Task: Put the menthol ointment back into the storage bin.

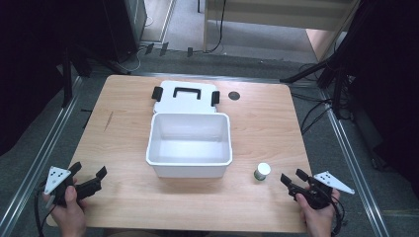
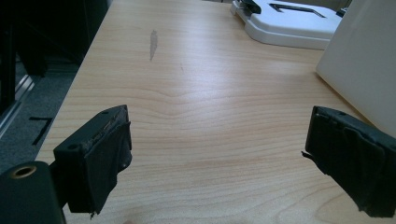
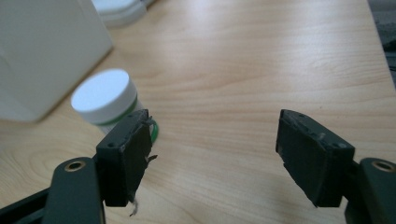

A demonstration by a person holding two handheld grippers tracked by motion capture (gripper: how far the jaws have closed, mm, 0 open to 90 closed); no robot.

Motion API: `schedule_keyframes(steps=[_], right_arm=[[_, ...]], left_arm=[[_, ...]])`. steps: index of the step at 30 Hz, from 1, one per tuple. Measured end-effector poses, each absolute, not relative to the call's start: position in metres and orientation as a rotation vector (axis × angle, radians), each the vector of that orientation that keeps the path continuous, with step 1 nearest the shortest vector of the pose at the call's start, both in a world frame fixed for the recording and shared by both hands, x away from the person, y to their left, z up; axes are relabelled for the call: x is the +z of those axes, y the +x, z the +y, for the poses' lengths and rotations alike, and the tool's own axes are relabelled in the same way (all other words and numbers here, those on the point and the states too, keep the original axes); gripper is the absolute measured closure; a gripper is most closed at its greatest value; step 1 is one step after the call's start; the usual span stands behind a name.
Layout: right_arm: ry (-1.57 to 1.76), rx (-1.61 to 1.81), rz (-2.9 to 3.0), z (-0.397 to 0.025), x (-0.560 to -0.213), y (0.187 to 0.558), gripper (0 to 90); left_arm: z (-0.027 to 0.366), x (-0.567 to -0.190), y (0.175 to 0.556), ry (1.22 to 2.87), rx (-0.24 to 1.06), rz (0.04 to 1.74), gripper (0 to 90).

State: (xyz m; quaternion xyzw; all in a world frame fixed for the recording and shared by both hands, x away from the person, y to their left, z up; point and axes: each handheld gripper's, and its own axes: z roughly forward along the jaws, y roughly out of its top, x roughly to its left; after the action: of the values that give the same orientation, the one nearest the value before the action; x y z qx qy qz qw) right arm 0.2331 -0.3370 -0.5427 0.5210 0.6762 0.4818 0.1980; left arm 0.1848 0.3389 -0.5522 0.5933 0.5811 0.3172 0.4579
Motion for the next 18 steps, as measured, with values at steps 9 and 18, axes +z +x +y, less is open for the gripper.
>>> schedule_keyframes(steps=[9,18], right_arm=[[1.427,1.035,2.187,-0.314,-0.527,0.246,29.2],[1.412,0.505,2.578,-0.271,-0.506,0.272,25.8]], left_arm=[[0.335,-0.552,0.184,1.501,0.773,1.398,8.1],[0.334,-0.552,0.185,1.522,0.768,1.389,8.1]])
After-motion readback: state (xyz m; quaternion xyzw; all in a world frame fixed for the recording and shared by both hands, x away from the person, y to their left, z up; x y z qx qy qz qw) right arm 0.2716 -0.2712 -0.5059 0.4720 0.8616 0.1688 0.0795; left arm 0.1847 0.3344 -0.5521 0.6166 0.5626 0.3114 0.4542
